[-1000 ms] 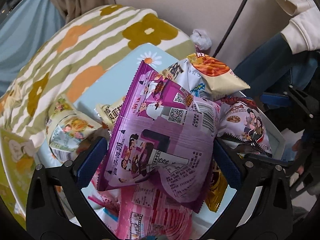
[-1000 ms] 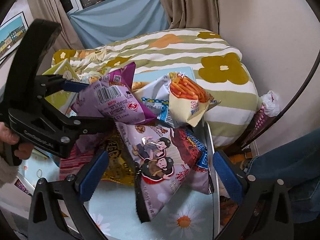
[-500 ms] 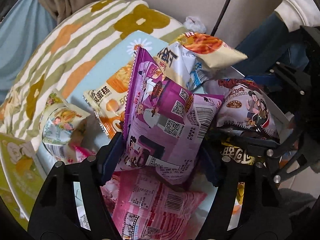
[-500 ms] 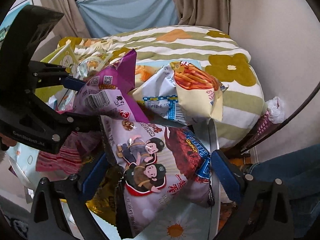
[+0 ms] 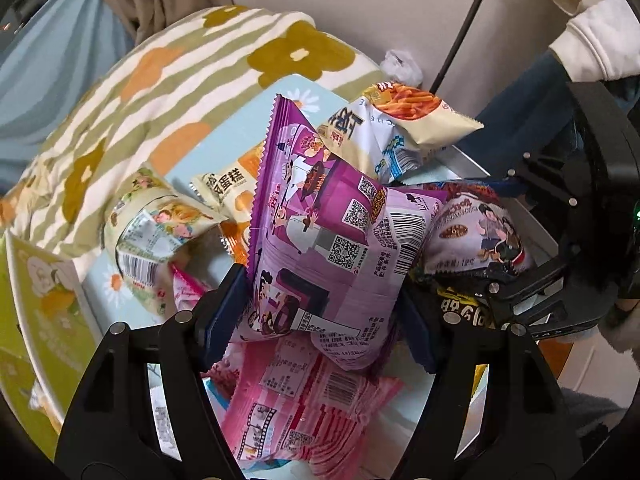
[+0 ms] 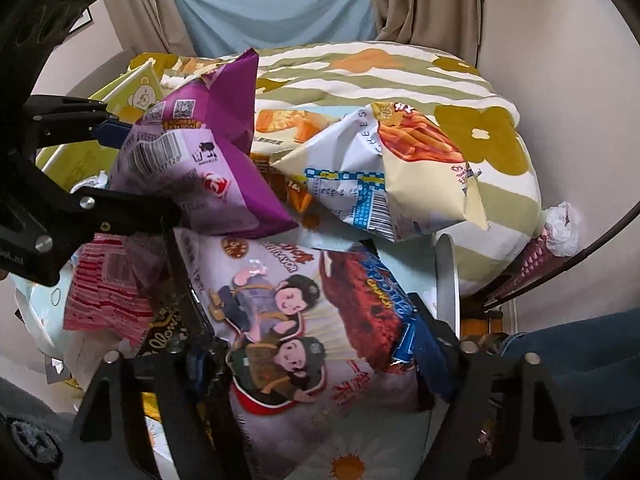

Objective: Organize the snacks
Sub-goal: 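Grasp the purple snack bag with the left gripper while the right gripper grasps the cartoon-printed bag, then carry the purple bag into the yellow box while the right gripper carries the cartoon bag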

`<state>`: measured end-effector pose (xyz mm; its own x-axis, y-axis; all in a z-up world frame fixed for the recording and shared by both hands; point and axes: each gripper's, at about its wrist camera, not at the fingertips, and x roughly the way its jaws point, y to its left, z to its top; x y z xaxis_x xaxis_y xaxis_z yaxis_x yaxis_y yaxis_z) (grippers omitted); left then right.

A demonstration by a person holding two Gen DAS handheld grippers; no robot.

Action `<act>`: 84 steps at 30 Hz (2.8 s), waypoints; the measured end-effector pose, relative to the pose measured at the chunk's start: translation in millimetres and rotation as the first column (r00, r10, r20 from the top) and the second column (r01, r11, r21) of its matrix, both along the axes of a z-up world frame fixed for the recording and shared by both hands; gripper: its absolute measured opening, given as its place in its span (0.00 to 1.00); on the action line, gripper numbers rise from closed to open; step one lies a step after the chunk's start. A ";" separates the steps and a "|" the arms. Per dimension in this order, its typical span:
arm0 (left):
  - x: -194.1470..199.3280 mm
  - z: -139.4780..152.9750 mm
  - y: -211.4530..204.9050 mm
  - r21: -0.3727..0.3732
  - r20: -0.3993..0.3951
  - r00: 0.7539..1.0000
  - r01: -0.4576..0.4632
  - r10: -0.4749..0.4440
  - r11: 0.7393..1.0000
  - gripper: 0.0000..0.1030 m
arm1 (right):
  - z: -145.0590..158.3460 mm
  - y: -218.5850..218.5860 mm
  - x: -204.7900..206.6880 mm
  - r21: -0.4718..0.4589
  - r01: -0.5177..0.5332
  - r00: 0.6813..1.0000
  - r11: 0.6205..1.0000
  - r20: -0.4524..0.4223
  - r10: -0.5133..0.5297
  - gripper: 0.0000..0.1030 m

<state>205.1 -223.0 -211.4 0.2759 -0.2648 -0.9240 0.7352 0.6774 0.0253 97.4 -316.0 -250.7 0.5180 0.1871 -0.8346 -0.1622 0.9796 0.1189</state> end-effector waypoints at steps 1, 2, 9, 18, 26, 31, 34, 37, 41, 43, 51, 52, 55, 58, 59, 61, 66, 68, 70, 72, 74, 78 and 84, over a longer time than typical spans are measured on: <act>-0.5 0.9 1.2 -0.002 0.001 1.000 -0.003 0.003 1.000 0.69 | 0.1 0.0 -0.3 0.002 -0.001 1.000 1.000 -0.004 0.001 0.70; -1.2 2.1 2.4 -0.004 0.000 1.000 -0.007 0.007 1.000 0.69 | -0.1 0.7 -0.9 0.004 0.000 1.000 1.000 -0.006 0.000 0.69; -3.1 18.6 13.0 -0.036 0.017 0.999 -0.047 0.048 0.998 0.69 | 9.9 0.7 -5.9 0.027 0.011 1.000 1.000 0.004 -0.011 0.68; -8.9 54.5 26.6 -0.093 0.058 0.990 -0.119 0.125 0.988 0.69 | 41.4 1.7 -13.2 0.054 -0.014 0.999 0.998 0.031 0.012 0.67; -15.5 102.1 60.8 -0.160 0.122 0.954 -0.254 0.274 0.954 0.69 | 87.9 17.1 -10.8 0.065 -0.098 0.992 0.993 0.086 0.092 0.68; -16.4 124.3 104.8 -0.193 0.160 0.903 -0.367 0.398 0.910 0.69 | 120.8 46.9 3.8 0.028 -0.209 0.966 0.978 0.164 0.202 0.68; -14.0 134.3 139.8 -0.206 0.170 0.862 -0.442 0.477 0.873 0.69 | 137.5 69.7 16.6 0.044 -0.260 0.949 0.965 0.197 0.247 0.68; -11.5 143.7 186.7 -0.216 0.172 0.820 -0.510 0.547 0.833 0.69 | 154.8 99.6 30.9 0.078 -0.301 0.933 0.950 0.228 0.277 0.68; -5.4 146.8 240.7 -0.194 0.177 0.786 -0.563 0.593 0.804 0.69 | 172.7 151.7 47.0 0.095 -0.333 0.921 0.938 0.247 0.302 0.68; -2.0 145.5 268.1 -0.186 0.172 0.772 -0.585 0.612 0.789 0.69 | 177.5 181.4 57.1 0.116 -0.342 0.920 0.933 0.243 0.307 0.68; 10.6 111.9 368.8 -0.135 0.114 0.750 -0.638 0.652 0.758 0.69 | 169.2 266.6 93.0 0.203 -0.304 0.949 0.931 0.154 0.277 0.68; 13.2 105.0 377.7 -0.130 0.102 0.750 -0.641 0.654 0.756 0.69 | 164.9 277.8 97.7 0.217 -0.295 0.953 0.931 0.135 0.271 0.68; 23.3 83.7 395.4 -0.117 0.058 0.757 -0.642 0.650 0.758 0.69 | 155.7 300.8 105.6 0.218 -0.263 0.964 0.940 0.100 0.246 0.68; 29.1 64.8 402.7 -0.102 0.030 0.771 -0.631 0.636 0.769 0.71 | 148.3 314.5 111.0 0.228 -0.219 0.976 0.949 0.067 0.209 0.68; 30.7 60.3 402.0 -0.099 0.027 0.775 -0.627 0.632 0.773 0.76 | 144.9 316.0 113.1 0.237 -0.200 0.980 0.951 0.053 0.193 0.68; 32.4 53.5 400.2 -0.105 0.017 0.783 -0.617 0.622 0.780 0.91 | 140.1 321.1 115.3 0.249 -0.169 0.986 0.954 0.029 0.167 0.68; 27.8 54.6 403.7 -0.117 0.026 0.773 -0.628 0.634 0.769 1.00 | 133.1 327.9 119.6 0.270 -0.126 0.991 0.955 -0.005 0.132 0.68; 24.3 56.3 408.9 -0.114 0.024 0.762 -0.641 0.647 0.759 1.00 | 131.6 328.6 121.7 0.283 -0.122 0.991 0.951 -0.013 0.131 0.68; 19.8 59.7 411.2 -0.121 0.018 0.750 -0.655 0.662 0.746 1.00 | 130.9 331.7 123.1 0.293 -0.130 0.990 0.947 -0.015 0.141 0.68; 15.2 62.0 415.5 -0.123 0.009 0.733 -0.674 0.680 0.728 1.00 | 129.5 336.2 124.7 0.293 -0.144 0.988 0.945 -0.013 0.154 0.68; 11.5 63.9 418.4 -0.123 0.007 0.721 -0.687 0.692 0.717 1.00 | 129.3 338.4 128.1 0.300 -0.154 0.986 0.941 -0.012 0.165 0.69; 10.3 65.9 420.3 -0.123 0.015 0.706 -0.702 0.708 0.702 1.00 | 129.8 343.3 135.5 0.297 -0.174 0.983 0.939 0.002 0.182 0.70; 11.5 71.2 419.3 -0.130 0.029 0.692 -0.713 0.721 0.689 1.00 | 121.5 344.1 149.8 0.291 -0.176 0.983 0.940 -0.002 0.184 0.74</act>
